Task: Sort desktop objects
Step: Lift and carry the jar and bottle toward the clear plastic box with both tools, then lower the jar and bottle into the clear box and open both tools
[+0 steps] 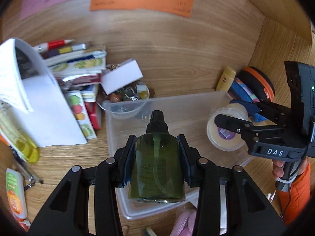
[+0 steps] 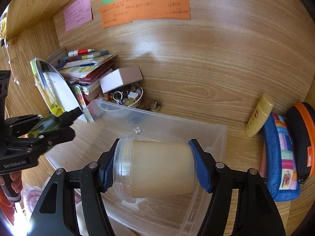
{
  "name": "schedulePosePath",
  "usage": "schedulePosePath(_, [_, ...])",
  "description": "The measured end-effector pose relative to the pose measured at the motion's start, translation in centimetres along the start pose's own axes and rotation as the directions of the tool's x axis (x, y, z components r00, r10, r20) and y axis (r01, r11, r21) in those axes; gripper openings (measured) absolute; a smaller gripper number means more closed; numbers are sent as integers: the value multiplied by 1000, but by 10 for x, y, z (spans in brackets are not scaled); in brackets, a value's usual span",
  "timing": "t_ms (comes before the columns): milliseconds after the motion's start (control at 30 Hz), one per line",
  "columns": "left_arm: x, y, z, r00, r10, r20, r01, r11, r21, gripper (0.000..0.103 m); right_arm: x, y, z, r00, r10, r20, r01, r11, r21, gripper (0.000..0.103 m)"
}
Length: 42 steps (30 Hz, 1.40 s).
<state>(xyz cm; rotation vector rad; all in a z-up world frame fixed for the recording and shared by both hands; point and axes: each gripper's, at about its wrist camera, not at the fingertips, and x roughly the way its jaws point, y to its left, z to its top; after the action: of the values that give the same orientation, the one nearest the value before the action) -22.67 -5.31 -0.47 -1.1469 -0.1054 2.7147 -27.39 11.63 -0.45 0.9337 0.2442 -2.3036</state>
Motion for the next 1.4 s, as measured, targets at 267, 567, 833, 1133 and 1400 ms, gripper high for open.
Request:
schedulePosePath(267, [25, -8, 2, 995, 49, -91, -42, 997, 70, 41, 20, 4, -2, 999, -8, -45, 7, 999, -37, 63])
schedulePosePath(567, [43, -19, -1, 986, 97, -137, -77, 986, 147, 41, 26, 10, -10, 997, 10, -75, -14, 998, -63, 63])
schedulePosePath(833, [47, -19, -4, 983, 115, -146, -91, 982, 165, 41, 35, 12, -15, 994, 7, -106, -16, 997, -81, 63])
schedulePosePath(1133, [47, -19, -4, 982, 124, -140, -99, 980, 173, 50, 35, 19, -16, 992, -12, -122, -1, 994, -106, 64])
schedulePosePath(1400, [23, -26, 1, 987, 147, -63, -133, 973, 190, 70, 2, 27, -4, 998, -65, -11, 62, 986, -156, 75])
